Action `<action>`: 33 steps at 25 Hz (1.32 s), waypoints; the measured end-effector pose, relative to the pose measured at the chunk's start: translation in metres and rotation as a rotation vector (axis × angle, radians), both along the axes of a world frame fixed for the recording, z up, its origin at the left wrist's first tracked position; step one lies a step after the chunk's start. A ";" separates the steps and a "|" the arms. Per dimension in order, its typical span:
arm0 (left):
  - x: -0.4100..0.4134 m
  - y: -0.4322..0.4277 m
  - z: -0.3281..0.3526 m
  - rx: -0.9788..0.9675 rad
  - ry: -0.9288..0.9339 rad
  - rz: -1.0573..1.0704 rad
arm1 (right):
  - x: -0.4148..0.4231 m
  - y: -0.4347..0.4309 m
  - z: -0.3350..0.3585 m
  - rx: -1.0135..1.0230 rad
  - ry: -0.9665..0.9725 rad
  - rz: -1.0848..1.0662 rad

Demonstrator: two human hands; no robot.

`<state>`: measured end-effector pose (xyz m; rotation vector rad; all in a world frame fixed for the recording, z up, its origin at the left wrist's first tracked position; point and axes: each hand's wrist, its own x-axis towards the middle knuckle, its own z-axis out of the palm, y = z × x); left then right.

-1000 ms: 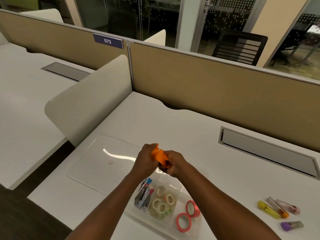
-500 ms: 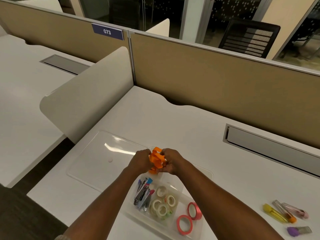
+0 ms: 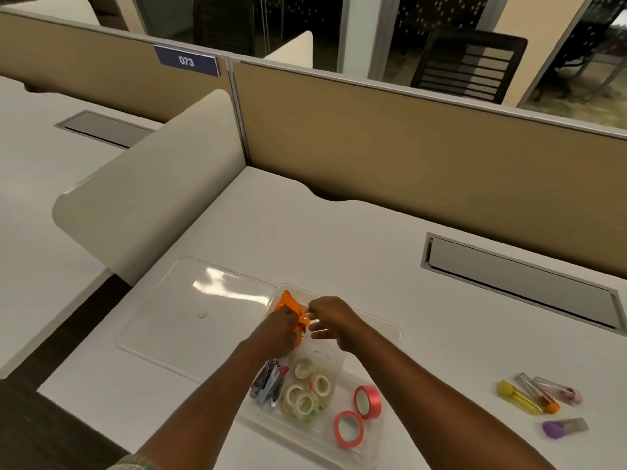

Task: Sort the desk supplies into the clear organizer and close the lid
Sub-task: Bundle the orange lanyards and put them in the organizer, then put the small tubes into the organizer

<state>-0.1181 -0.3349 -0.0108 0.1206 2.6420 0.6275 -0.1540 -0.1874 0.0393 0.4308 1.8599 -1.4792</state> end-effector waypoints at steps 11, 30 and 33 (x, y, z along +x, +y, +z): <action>0.008 0.081 0.033 -0.035 0.316 0.146 | 0.050 0.104 0.009 -0.003 0.138 -0.096; 0.060 0.365 0.015 0.021 0.211 -0.287 | 0.152 0.389 -0.039 0.605 0.381 -0.061; 0.065 0.401 0.005 0.014 0.196 -0.365 | 0.166 0.423 -0.053 0.686 0.440 -0.038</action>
